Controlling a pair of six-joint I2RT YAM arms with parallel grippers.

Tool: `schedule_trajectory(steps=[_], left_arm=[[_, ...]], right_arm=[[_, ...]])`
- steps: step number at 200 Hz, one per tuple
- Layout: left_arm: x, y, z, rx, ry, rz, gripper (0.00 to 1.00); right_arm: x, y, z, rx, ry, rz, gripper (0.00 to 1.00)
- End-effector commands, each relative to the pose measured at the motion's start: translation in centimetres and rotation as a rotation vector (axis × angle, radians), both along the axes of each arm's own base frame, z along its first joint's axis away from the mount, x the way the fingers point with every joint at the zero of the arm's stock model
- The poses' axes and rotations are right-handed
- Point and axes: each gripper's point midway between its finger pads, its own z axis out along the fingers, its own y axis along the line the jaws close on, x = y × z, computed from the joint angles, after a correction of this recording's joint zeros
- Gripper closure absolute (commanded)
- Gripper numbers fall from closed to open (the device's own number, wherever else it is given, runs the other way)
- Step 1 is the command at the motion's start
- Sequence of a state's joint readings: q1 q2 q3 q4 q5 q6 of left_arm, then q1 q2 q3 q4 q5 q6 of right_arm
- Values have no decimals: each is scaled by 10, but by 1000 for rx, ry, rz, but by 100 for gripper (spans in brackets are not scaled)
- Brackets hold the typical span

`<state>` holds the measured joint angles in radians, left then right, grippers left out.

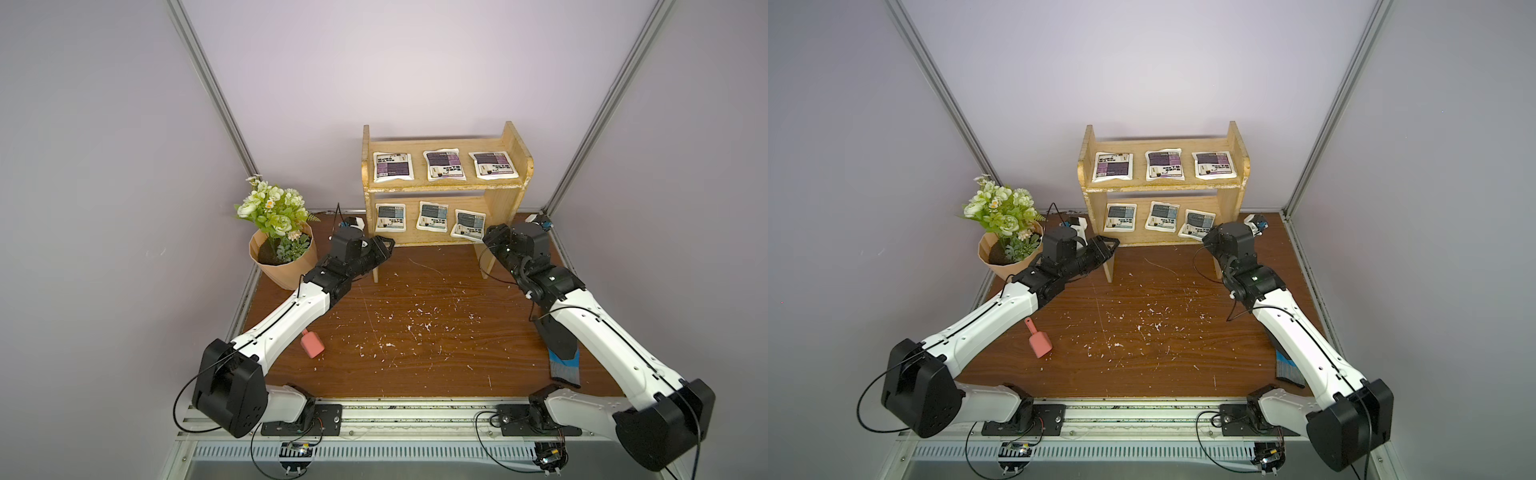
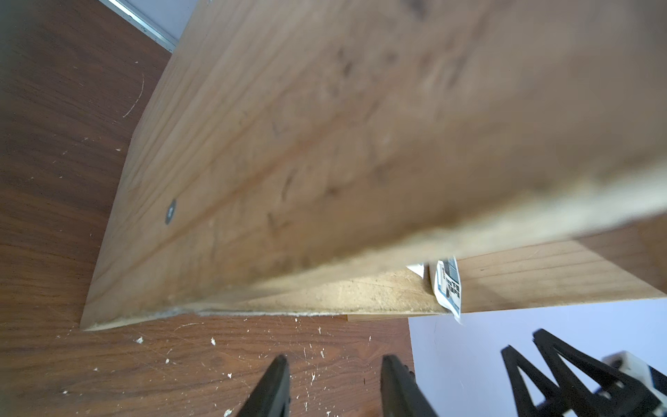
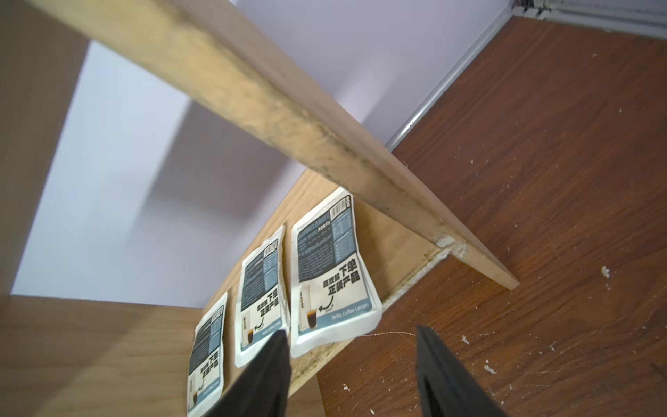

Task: Place the bagged coffee beans on the shelf by color
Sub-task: Place the bagged coffee beans on the shelf.

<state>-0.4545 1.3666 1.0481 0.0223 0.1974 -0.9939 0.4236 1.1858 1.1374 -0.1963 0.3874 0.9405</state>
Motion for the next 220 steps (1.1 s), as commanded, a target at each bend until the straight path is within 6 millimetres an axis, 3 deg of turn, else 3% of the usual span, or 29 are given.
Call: schedule_trajectory(steps=[1, 38, 64, 73, 86, 174, 220], left_arm=[[7, 8, -1, 47, -12, 24, 56], [7, 14, -10, 82, -1, 47, 56], [4, 15, -12, 54, 7, 57, 56], [2, 17, -11, 49, 5, 65, 56], [-1, 21, -11, 50, 5, 78, 56], [-14, 36, -5, 54, 0, 128, 56], [-16, 39, -2, 56, -2, 137, 56]], right_arm=[[-6, 13, 10, -61, -22, 117, 49], [6, 91, 17, 0, -48, 514, 65], [21, 113, 0, 60, -5, 573, 80], [25, 113, -5, 65, 9, 561, 87], [30, 110, -9, 57, 10, 538, 89], [48, 86, -31, -39, 56, 425, 88], [56, 65, -26, -68, 30, 355, 88]])
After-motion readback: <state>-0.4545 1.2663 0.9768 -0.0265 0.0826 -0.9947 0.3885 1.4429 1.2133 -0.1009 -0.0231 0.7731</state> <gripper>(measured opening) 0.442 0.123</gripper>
